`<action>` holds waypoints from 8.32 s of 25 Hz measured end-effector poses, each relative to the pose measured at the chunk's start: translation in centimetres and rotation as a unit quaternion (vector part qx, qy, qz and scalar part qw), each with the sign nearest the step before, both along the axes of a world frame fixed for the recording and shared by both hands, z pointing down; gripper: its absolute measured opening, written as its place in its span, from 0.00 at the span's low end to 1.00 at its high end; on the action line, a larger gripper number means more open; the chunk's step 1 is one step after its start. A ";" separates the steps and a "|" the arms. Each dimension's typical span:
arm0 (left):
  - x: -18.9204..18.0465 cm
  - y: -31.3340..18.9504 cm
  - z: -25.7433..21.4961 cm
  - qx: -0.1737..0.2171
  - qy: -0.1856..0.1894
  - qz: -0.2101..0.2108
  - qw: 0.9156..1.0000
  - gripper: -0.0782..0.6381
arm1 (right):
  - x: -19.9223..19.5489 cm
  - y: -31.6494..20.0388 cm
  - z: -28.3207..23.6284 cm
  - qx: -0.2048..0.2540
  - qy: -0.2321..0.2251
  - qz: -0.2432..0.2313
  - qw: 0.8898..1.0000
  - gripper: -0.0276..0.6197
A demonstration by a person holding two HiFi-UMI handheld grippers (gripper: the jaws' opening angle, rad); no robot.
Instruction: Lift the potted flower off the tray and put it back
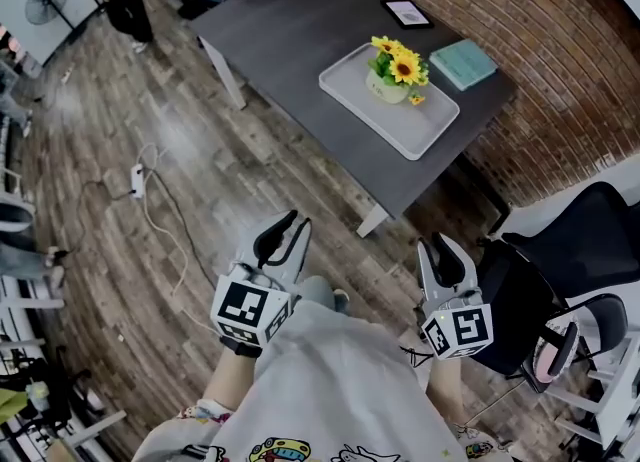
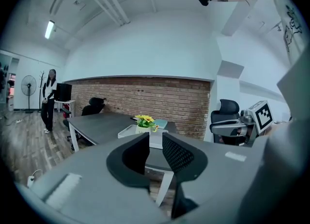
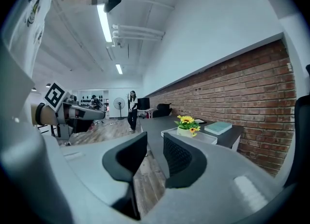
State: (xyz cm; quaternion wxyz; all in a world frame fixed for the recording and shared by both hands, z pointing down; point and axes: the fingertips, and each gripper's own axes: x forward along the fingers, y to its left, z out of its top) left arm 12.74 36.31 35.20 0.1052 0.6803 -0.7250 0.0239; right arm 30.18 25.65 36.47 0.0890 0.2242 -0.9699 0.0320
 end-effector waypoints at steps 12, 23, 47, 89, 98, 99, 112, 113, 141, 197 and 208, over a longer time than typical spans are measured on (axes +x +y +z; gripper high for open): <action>-2.8 0.3 0.6 0.002 0.012 -0.020 1.000 0.32 | -3.1 -0.7 0.3 -0.016 -0.008 -0.031 0.999 0.29; -13.2 -5.7 -0.5 0.010 0.011 0.001 1.000 0.34 | -13.9 -5.5 -0.3 -0.019 -0.013 -0.024 0.999 0.33; -28.5 -11.6 1.1 -0.014 0.028 0.084 0.996 0.37 | -27.3 -9.6 1.7 -0.067 -0.008 0.062 0.996 0.41; -22.5 -40.6 -2.2 0.009 0.017 0.273 0.962 0.42 | -21.8 -31.0 -1.9 -0.034 -0.038 0.188 0.981 0.52; -21.0 -43.0 -2.3 0.002 0.022 0.335 0.942 0.43 | -21.4 -31.1 -1.8 -0.035 -0.028 0.218 0.975 0.56; -20.7 -43.2 -2.3 0.000 0.021 0.342 0.940 0.43 | -21.4 -31.0 -1.8 -0.035 -0.028 0.221 0.974 0.56; -19.3 -43.8 -0.4 -0.025 0.026 0.390 0.920 0.46 | -21.7 -30.9 -0.3 -0.046 -0.006 0.217 0.975 0.61; -19.2 -43.8 -0.1 -0.027 0.026 0.393 0.919 0.46 | -21.8 -30.9 -0.1 -0.048 -0.004 0.215 0.975 0.62; -16.7 -43.5 11.6 -0.132 0.029 0.466 0.874 0.56 | -24.3 -32.8 10.1 -0.097 0.062 0.134 0.984 0.71; -13.8 -46.6 16.2 -0.105 0.034 0.574 0.811 0.59 | -25.9 -35.7 16.3 -0.119 0.047 0.068 0.989 0.66; -13.9 -46.6 15.4 -0.102 0.040 0.568 0.816 0.59 | -25.9 -35.8 15.4 -0.107 0.043 0.068 0.991 0.66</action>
